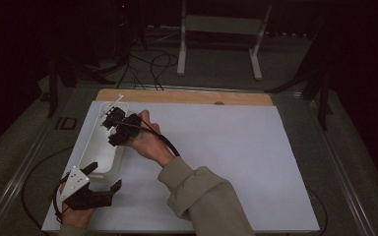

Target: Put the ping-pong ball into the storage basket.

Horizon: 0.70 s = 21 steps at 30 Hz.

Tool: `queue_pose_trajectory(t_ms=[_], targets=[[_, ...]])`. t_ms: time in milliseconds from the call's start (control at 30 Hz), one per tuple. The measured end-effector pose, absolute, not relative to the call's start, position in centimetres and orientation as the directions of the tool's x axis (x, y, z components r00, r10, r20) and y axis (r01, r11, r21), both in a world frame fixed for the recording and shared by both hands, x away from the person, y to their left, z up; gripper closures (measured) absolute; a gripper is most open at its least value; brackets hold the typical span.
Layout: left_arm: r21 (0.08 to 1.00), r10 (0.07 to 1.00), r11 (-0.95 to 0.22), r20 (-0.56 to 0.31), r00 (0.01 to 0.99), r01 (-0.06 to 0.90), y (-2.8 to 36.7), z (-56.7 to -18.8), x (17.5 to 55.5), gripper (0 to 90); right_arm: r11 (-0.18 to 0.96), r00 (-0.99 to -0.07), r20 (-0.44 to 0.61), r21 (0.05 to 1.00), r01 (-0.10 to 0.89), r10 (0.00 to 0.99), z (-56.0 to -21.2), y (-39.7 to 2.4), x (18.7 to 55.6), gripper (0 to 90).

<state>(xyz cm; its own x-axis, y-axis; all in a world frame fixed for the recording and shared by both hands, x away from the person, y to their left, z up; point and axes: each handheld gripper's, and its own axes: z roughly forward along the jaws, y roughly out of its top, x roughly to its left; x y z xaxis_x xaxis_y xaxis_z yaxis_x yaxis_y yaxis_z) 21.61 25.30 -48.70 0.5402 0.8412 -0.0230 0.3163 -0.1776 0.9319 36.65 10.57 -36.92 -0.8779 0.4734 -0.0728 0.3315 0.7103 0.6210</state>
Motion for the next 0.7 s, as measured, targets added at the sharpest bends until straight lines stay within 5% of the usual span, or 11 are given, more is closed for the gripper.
queue_pose_trajectory(t_ms=[700], targets=[[0.932,0.839,-0.178,-0.024,0.543,0.316,25.3,-48.7,21.6,0.1,0.727,-0.891,-0.076,0.611,0.313,0.447,-37.2,12.4,36.0,50.1]])
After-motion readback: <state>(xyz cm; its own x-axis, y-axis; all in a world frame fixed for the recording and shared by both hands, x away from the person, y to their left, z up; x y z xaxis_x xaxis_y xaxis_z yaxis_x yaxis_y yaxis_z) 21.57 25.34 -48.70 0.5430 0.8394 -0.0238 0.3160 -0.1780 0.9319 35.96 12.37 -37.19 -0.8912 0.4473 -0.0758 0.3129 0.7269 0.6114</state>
